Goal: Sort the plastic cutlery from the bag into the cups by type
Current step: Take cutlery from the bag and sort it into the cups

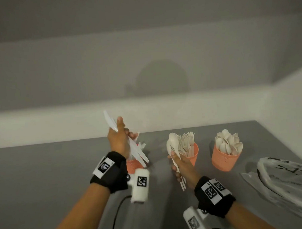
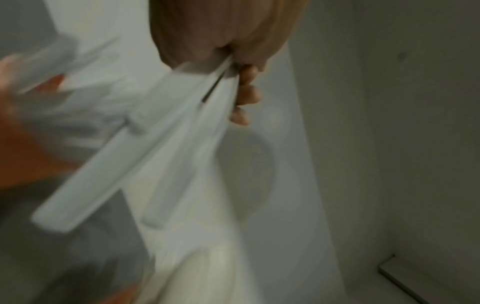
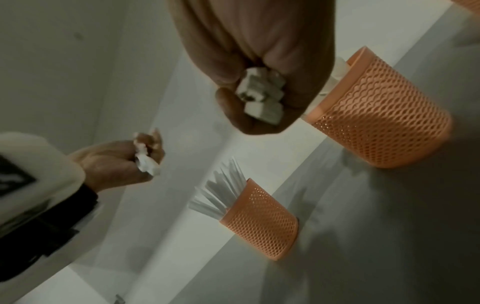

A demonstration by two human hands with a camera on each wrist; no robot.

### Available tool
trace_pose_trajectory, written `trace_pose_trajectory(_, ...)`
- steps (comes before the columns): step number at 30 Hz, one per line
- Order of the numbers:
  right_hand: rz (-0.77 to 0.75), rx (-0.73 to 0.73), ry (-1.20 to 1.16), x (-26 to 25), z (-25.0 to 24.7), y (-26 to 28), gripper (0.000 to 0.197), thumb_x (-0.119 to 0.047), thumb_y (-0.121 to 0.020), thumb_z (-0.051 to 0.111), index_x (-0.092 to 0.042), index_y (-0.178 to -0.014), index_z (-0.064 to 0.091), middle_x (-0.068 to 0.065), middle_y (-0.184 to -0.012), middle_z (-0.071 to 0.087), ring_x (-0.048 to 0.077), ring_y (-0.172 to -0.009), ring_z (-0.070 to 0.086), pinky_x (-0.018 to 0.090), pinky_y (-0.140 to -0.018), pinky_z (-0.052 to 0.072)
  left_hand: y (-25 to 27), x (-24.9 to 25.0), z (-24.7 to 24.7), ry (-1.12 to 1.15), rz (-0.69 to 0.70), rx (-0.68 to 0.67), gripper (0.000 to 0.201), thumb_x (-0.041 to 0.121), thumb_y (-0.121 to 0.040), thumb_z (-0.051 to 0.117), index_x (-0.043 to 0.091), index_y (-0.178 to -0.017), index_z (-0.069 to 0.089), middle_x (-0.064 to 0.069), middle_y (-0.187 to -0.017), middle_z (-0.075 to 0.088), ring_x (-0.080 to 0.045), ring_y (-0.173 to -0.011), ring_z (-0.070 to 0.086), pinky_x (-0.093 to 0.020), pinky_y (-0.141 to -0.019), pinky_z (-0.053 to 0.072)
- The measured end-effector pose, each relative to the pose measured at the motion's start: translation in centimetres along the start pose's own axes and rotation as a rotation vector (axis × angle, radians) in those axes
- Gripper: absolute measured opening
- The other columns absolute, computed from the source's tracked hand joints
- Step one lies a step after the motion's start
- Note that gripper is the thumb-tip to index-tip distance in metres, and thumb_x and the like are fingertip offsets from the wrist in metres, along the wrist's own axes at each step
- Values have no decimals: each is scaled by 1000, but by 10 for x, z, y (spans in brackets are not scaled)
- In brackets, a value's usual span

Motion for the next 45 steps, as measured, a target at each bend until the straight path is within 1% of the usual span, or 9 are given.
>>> trace_pose_trajectory(5, 58, -58, -94, -2, 1, -6, 34, -44, -96, 38, -13, -96, 54, -6, -48, 37, 3, -31, 29, 14, -32, 24, -39, 59, -2, -35, 273, 67, 37, 33, -88, 62, 18, -61, 40, 13, -38, 36, -5, -34, 32, -18, -39, 32)
trace_pose_trajectory(16, 41, -29, -102, -3, 2, -15, 34, -42, -96, 40, -11, -98, 54, -3, -50, 37, 3, -30, 30, 16, -30, 26, -82, -14, -27, -392, 255, -70, 43, 35, -88, 60, 14, -53, 45, 4, -44, 47, -5, -41, 46, -17, -52, 45)
trace_pose_trajectory(20, 25, -16, -80, -1, 3, -14, 34, -41, -96, 40, -10, -100, 54, -2, -50, 37, 3, -30, 31, 16, -31, 27, -81, -28, -28, -504, 262, -226, 24, 22, -84, 67, 10, -70, 51, -8, -61, 55, -3, -47, 54, -13, -58, 46)
trace_pose_trajectory(25, 46, -21, -68, 3, 7, -15, 34, -43, -95, 40, -13, -98, 55, -4, -49, 38, 3, -31, 31, 16, -32, 28, -83, -30, -34, -579, 263, -284, 24, 8, -81, 69, 24, -83, 51, -4, -65, 55, -19, -63, 58, -35, -73, 50)
trace_pose_trajectory(30, 43, -36, -80, 5, 12, -15, 33, -44, -95, 41, -15, -95, 56, -6, -47, 39, 4, -32, 32, 16, -33, 28, -73, -23, -31, -718, 428, -289, 1, 14, -90, 58, 13, -89, 59, 2, -82, 62, -1, -74, 56, -18, -72, 43)
trace_pose_trajectory(34, 42, -44, -74, 5, 12, -13, 32, -43, -95, 40, -16, -94, 57, -5, -50, 39, 3, -32, 32, 16, -33, 29, -55, -16, -37, -881, 445, -360, 46, 39, -99, 32, 8, -121, 57, -8, -125, 57, -18, -116, 52, -25, -96, 36)
trace_pose_trajectory(39, 32, -51, -74, 6, 15, -12, 33, -42, -96, 40, -13, -97, 56, -8, -46, 40, 3, -31, 32, 15, -33, 29, -36, -34, -51, -1205, 426, -531, 99, 74, -71, 26, 10, -146, 24, -7, -155, 22, -20, -142, 22, -26, -111, 18)
trace_pose_trajectory(42, 22, -65, -68, 5, 19, -12, 33, -42, -97, 40, -13, -98, 55, -8, -46, 39, 3, -31, 32, 15, -33, 29, -39, -44, -48, -1495, 550, -538, 102, 75, -72, 26, 4, -145, 26, -12, -153, 26, -26, -142, 23, -37, -116, 19)
trace_pose_trajectory(45, 24, -79, -68, 4, 20, -11, 33, -43, -96, 40, -14, -98, 56, -7, -48, 39, 3, -32, 32, 16, -33, 29, -49, -54, -41, -1636, 505, -549, 79, 60, -87, 21, 2, -138, 36, -15, -145, 37, -30, -134, 36, -41, -113, 26)
Point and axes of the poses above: each hand's wrist, its own y-axis away from the middle knuckle, its own z-axis out of the palm, x = y × z, the point moved 3 cm from there along -y, towards the middle knuckle
